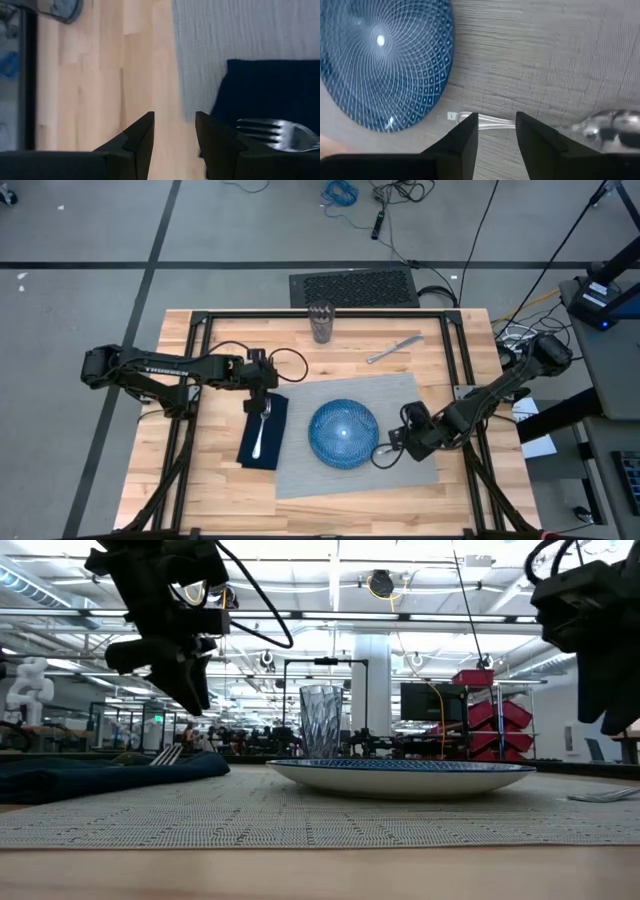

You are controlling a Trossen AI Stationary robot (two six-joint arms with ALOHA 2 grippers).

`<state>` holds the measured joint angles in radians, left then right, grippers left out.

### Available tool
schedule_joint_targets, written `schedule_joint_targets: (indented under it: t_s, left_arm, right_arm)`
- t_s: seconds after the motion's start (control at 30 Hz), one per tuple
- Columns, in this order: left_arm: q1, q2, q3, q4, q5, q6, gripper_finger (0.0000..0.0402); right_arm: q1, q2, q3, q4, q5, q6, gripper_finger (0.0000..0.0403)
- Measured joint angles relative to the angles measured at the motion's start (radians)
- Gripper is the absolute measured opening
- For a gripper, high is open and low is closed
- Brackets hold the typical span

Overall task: Set table place
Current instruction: Put the silver spoon to the right of the blue plate on the gray placemat

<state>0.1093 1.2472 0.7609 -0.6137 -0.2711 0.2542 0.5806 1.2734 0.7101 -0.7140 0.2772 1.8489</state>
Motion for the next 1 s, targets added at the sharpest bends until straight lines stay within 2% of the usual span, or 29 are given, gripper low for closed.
schedule_joint_targets:
  t_s: [0.23,0.33,0.5,0.83,1.0]
  left_arm:
    - [-0.023,0.0,0.0,-0.106,0.035,-0.071,0.013]
    - [-0.051,0.0,0.0,-0.13,0.087,-0.083,0.013]
    - [-0.121,0.0,0.0,-0.212,0.189,-0.061,0.013]
    - [-0.232,0.0,0.0,-0.219,0.191,-0.055,0.013]
    - [-0.248,0.0,0.0,-0.215,0.19,-0.038,0.013]
  right_arm:
    - [0.067,0.057,0.0,-0.006,-0.012,0.241,0.0116]
    - [0.055,0.084,0.0,-0.004,-0.066,0.259,0.0116]
    - [0.018,0.114,0.0,-0.039,-0.074,0.26,0.0116]
    - [-0.006,0.117,0.0,-0.097,-0.207,0.271,0.0116]
    - [-0.003,0.117,0.0,-0.059,-0.198,0.263,0.0116]
